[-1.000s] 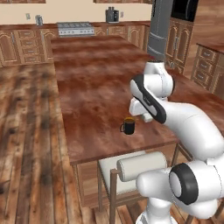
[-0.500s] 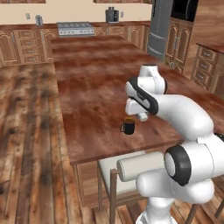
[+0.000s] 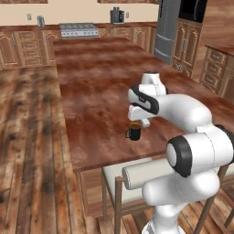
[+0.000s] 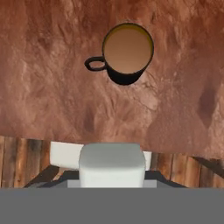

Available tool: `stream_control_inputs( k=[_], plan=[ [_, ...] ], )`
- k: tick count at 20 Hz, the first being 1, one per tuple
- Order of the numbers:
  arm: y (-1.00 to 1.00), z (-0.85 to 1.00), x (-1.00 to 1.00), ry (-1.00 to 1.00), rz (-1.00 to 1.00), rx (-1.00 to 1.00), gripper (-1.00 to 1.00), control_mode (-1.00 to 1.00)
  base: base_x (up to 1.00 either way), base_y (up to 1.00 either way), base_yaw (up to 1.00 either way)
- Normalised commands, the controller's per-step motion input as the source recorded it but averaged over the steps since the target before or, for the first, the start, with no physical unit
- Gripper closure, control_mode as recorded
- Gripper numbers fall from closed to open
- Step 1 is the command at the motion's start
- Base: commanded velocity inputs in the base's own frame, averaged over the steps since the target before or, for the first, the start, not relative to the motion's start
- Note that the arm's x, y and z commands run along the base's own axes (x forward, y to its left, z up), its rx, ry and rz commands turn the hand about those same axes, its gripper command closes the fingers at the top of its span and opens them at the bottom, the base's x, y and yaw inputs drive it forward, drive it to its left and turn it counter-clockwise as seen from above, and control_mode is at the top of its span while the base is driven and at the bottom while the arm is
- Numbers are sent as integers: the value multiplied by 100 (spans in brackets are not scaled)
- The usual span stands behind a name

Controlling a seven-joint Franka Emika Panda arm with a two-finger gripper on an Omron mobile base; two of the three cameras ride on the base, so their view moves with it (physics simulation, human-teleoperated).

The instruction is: Pick up the marshmallow and place it in the cup of hot chocolate on the dining counter.

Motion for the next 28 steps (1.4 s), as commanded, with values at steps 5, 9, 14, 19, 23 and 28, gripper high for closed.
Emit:
stream_control_inputs(
  k=[5, 9, 14, 19, 23, 28],
  plan=[
    [2, -18, 40, 0, 0, 0, 100, -100, 0, 0, 0],
    [4, -21, 35, 0, 0, 0, 100, -100, 0, 0, 0],
    [1, -30, 40, 0, 0, 0, 100, -100, 0, 0, 0],
    [0, -41, 49, 0, -2, 0, 100, -100, 0, 0, 0],
    [0, -29, 48, 0, -2, 0, 100, -100, 0, 0, 0],
    [0, -18, 41, 0, -2, 0, 100, -100, 0, 0, 0]
  ],
)
